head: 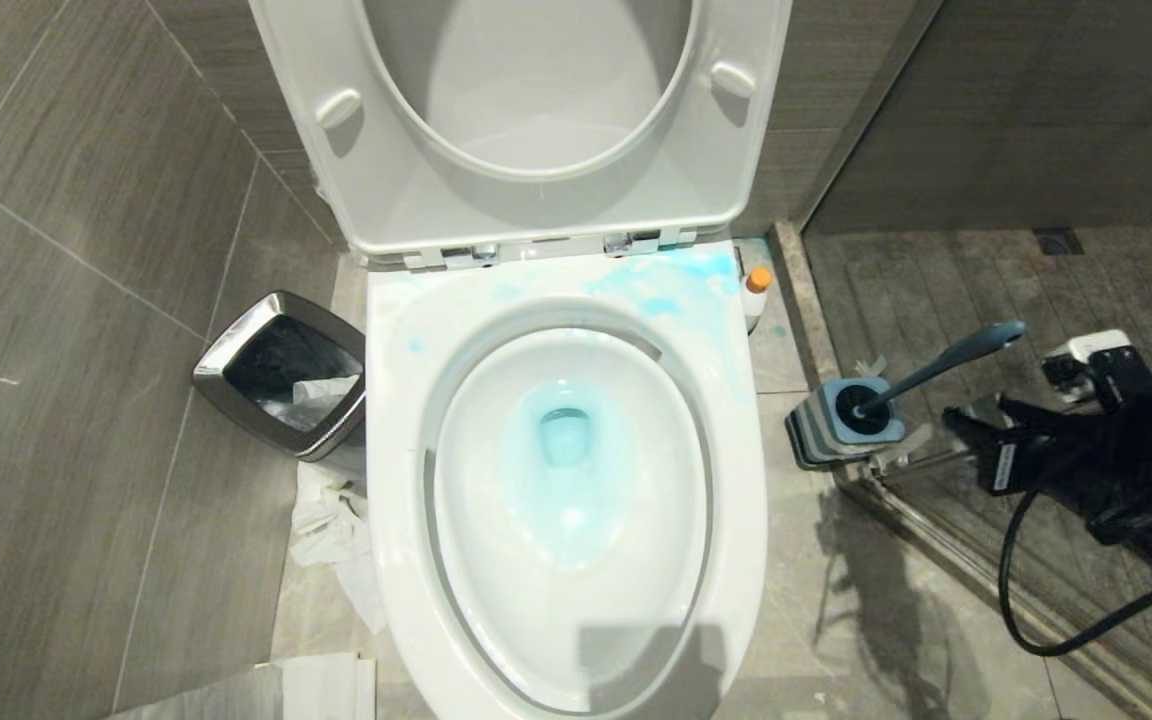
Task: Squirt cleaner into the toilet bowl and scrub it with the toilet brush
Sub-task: Flush the toilet
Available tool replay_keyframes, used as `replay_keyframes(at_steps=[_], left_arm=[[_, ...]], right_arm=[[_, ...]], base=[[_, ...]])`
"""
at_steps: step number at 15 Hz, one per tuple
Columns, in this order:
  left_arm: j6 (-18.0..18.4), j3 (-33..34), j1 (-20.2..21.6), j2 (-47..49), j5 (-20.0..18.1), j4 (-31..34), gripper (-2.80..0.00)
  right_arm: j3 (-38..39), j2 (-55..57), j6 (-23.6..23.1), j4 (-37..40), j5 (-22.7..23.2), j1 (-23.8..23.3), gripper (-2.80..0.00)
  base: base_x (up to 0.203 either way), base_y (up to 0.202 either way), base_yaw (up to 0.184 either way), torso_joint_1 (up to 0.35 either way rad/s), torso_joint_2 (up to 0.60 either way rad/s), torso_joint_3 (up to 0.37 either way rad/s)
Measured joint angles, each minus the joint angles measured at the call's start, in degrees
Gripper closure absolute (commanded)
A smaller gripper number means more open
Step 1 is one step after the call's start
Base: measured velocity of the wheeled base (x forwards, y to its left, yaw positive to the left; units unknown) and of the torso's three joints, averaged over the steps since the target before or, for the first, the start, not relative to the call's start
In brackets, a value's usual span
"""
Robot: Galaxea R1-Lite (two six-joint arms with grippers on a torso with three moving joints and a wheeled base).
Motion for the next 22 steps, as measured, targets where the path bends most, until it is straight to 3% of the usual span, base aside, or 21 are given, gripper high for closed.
replay_keyframes(at_steps=[5,13,16,19,22], left_arm=[[0.0,0.0,0.0,0.0,0.0,0.0,0.0],[0.0,0.0,0.0,0.0,0.0,0.0,0.0],[0.0,0.0,0.0,0.0,0.0,0.0,0.0],[0.0,0.0,0.0,0.0,0.0,0.0,0.0],[0.0,0.0,0.0,0.0,0.0,0.0,0.0]], right_arm=[[-0.7,-25.2,0.6,13.3,-0.4,1.1,0.0],[-1.6,-60.3,0.0,48.1,-3.5,1.2,0.0],[0.5,-67.6,-1.2,53.7,-3.7,1.2,0.0],[5.5,-74.3,-1.0,54.6,-4.0,1.2,0.0],[13.0,-82.5,1.6,55.5,-2.8,1.2,0.0]], base=[[0.0,0.0,0.0,0.0,0.0,0.0],[0.0,0.0,0.0,0.0,0.0,0.0],[0.0,0.0,0.0,0.0,0.0,0.0],[0.0,0.0,0.0,0.0,0.0,0.0],[0.0,0.0,0.0,0.0,0.0,0.0]])
